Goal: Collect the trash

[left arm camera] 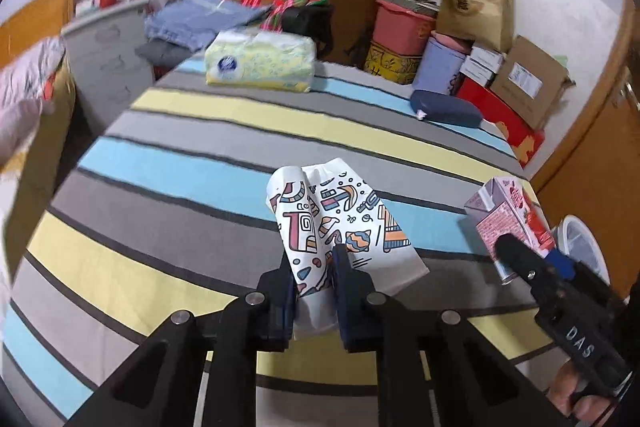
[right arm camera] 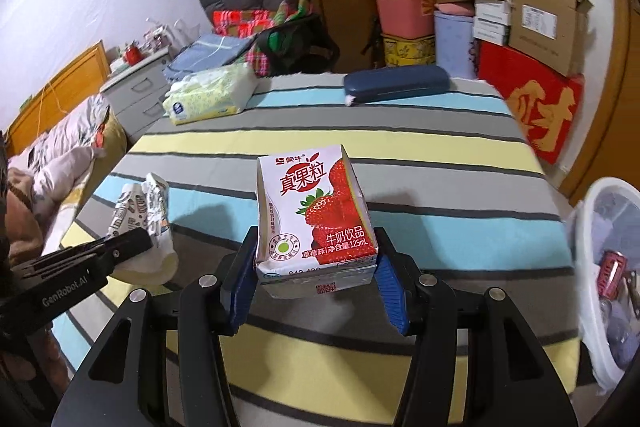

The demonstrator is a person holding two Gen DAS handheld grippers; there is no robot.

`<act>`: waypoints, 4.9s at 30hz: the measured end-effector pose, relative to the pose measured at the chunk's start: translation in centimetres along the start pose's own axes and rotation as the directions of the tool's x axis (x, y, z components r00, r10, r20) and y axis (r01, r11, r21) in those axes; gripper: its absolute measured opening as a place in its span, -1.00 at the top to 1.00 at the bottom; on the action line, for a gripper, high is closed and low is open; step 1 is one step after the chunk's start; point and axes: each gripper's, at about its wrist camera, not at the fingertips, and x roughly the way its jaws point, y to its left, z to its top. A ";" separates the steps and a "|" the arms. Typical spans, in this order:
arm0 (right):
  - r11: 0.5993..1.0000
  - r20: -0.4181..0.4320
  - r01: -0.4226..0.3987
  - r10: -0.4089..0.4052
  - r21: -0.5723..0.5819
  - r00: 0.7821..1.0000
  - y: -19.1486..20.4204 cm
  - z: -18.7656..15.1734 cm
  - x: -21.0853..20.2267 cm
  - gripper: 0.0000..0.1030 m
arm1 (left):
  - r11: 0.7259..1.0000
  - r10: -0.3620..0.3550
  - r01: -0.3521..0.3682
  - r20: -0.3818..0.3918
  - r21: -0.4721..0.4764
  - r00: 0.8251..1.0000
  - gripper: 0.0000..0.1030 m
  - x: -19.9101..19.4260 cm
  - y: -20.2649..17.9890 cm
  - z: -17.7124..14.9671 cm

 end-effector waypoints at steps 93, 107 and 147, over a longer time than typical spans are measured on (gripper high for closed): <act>0.912 0.147 0.313 -0.359 0.265 0.922 -19.7 -8.0 -15.8 -0.20 | 0.874 -0.230 0.175 0.070 0.453 0.971 -0.06 -6.0 -31.3 -9.7; 0.937 0.215 0.273 -0.319 0.218 0.923 -15.6 -9.6 -16.4 -0.20 | 0.904 -0.150 0.064 0.173 0.423 0.973 -0.06 -10.1 -26.4 -12.7; 0.946 0.263 0.278 -0.315 0.168 0.912 -11.7 -11.0 -16.6 -0.20 | 0.930 -0.163 0.076 0.215 0.360 0.963 -0.06 -13.0 -22.6 -14.9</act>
